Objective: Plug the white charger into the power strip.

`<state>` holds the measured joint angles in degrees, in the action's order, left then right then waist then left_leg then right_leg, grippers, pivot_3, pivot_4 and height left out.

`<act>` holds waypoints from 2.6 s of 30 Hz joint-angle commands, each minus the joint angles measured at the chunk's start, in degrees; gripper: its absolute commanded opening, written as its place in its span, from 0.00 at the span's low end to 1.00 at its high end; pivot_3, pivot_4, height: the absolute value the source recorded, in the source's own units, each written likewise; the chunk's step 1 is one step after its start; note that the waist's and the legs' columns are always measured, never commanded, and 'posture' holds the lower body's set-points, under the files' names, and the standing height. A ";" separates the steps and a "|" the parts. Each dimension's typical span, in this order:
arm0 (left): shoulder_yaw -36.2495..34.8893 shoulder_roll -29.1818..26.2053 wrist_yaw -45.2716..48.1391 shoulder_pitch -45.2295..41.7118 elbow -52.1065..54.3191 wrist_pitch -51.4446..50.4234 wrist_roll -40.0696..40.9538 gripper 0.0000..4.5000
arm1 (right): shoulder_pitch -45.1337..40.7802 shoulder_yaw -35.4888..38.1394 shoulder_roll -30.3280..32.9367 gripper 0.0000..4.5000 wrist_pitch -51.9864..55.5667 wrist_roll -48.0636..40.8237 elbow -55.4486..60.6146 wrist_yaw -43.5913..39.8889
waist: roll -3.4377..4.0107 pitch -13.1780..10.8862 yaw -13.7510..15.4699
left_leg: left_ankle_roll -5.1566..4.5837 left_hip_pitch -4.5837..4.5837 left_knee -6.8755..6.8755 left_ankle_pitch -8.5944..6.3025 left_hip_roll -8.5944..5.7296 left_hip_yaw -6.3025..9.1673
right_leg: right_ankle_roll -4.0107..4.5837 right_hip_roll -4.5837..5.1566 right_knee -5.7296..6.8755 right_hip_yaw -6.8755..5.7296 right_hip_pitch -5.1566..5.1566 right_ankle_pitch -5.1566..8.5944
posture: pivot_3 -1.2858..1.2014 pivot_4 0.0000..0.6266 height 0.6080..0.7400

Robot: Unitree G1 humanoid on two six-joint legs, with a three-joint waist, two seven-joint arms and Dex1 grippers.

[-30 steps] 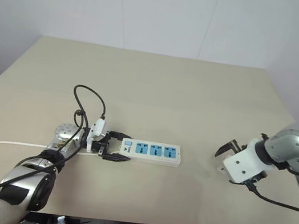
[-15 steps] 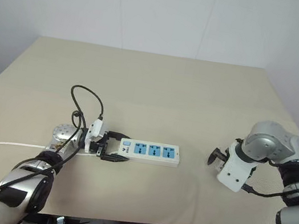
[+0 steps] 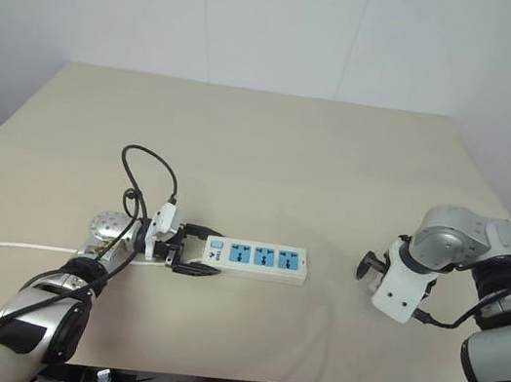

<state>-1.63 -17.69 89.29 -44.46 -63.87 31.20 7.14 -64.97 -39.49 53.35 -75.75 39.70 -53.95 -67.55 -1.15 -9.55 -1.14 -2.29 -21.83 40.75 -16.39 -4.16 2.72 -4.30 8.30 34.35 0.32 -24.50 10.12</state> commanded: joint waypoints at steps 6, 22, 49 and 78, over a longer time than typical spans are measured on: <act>1.10 -0.23 0.34 1.41 1.20 0.05 -0.13 0.73 | -3.80 -2.31 -0.53 0.80 -3.12 6.57 -3.00 7.02 | 0.00 0.00 0.00 | 0.00 0.01 0.01 0.00 -0.01 -0.01 | 0.00 0.00 0.42 0.02 -0.03 0.00 | 0.52 0.24 1.00; 1.63 -0.21 -0.14 1.09 1.44 -0.44 0.21 0.73 | -5.47 -3.50 -0.13 0.25 -2.76 7.43 -4.08 10.64 | 0.01 0.01 -0.54 | 0.00 0.08 0.01 0.00 -0.02 -0.06 | 0.00 0.00 0.53 0.09 -0.04 0.01 | 0.52 0.24 1.00; 2.69 -0.65 -2.88 2.85 7.56 -3.16 1.32 0.73 | 17.29 26.44 -5.04 0.25 56.49 -47.26 32.11 -1.74 | 0.01 0.01 0.47 | -0.01 -0.40 0.04 0.00 0.07 -0.01 | 0.02 0.02 0.63 0.14 -0.52 0.00 | 0.52 0.24 1.00; 5.50 -0.76 -3.25 2.58 8.10 -5.39 0.10 0.73 | 24.35 33.31 -29.11 0.25 88.80 -69.30 39.48 -5.75 | 0.00 0.02 0.53 | -0.09 -0.36 0.07 -0.05 -0.01 0.02 | 0.01 0.02 0.65 0.08 -0.49 -0.01 | 0.52 0.24 1.00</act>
<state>2.31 -18.37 86.03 -41.98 -56.05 25.75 8.63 -38.63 -7.22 24.63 14.33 -29.28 -14.12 -72.09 -1.14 -9.53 -0.60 -2.36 -22.20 40.82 -16.43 -4.16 2.74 -4.29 8.33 35.00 0.40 -25.00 10.11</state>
